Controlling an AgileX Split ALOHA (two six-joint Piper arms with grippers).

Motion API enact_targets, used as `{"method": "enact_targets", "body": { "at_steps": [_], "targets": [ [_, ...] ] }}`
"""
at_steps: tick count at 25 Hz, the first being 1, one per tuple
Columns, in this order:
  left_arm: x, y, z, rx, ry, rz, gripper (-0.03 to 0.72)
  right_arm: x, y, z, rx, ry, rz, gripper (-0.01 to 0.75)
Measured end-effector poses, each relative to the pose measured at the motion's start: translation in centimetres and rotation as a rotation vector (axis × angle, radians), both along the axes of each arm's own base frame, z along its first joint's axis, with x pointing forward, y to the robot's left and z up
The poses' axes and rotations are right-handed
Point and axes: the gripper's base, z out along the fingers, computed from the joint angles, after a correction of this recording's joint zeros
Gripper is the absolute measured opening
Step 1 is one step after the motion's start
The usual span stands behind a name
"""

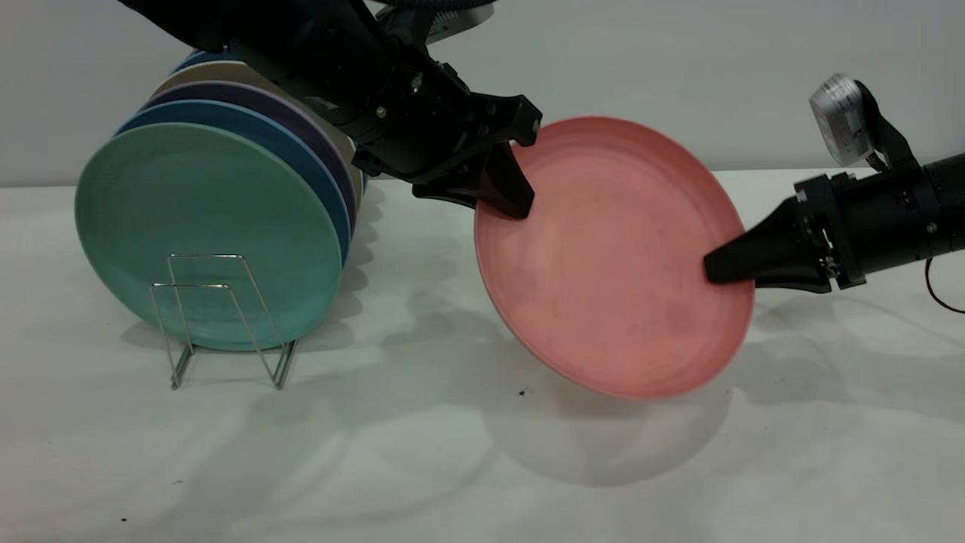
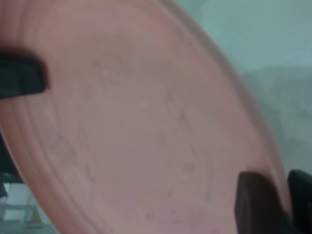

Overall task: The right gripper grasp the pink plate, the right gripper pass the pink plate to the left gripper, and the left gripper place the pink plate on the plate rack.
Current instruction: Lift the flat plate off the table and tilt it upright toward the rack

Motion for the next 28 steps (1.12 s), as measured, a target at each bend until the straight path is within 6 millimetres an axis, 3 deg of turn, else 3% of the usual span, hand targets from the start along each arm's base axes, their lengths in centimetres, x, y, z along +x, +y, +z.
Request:
{"method": "enact_targets", "body": {
  "at_steps": [5,9,14,22,25,28],
  "targets": [
    [0.6,1.2,1.0,0.006,-0.05,-0.002,0.056,0.3,-2.1,2.8,0.07,-0.023,-0.061,0.396],
    [1.2,4.5,3.8,0.061,-0.123,-0.045,0.054,0.6,-5.8,6.3,0.119,-0.108,-0.177,0.506],
    [-0.4,9.1,9.2,0.176,-0.199,-0.212,0.054,0.3,-8.3,7.6,0.121,-0.136,-0.237,0.524],
    [-5.1,17.1,18.1,0.407,-0.454,-0.408,0.054,0.3,-8.5,7.5,0.12,-0.13,-0.239,0.524],
    [-5.8,19.8,19.1,0.515,-0.518,-0.475,0.054,0.3,-8.5,7.5,0.121,-0.129,-0.24,0.51],
    [-5.6,21.0,18.9,0.6,-0.565,-0.564,0.054,0.3,-8.5,7.5,0.121,-0.129,-0.24,0.492]
  ]
}}
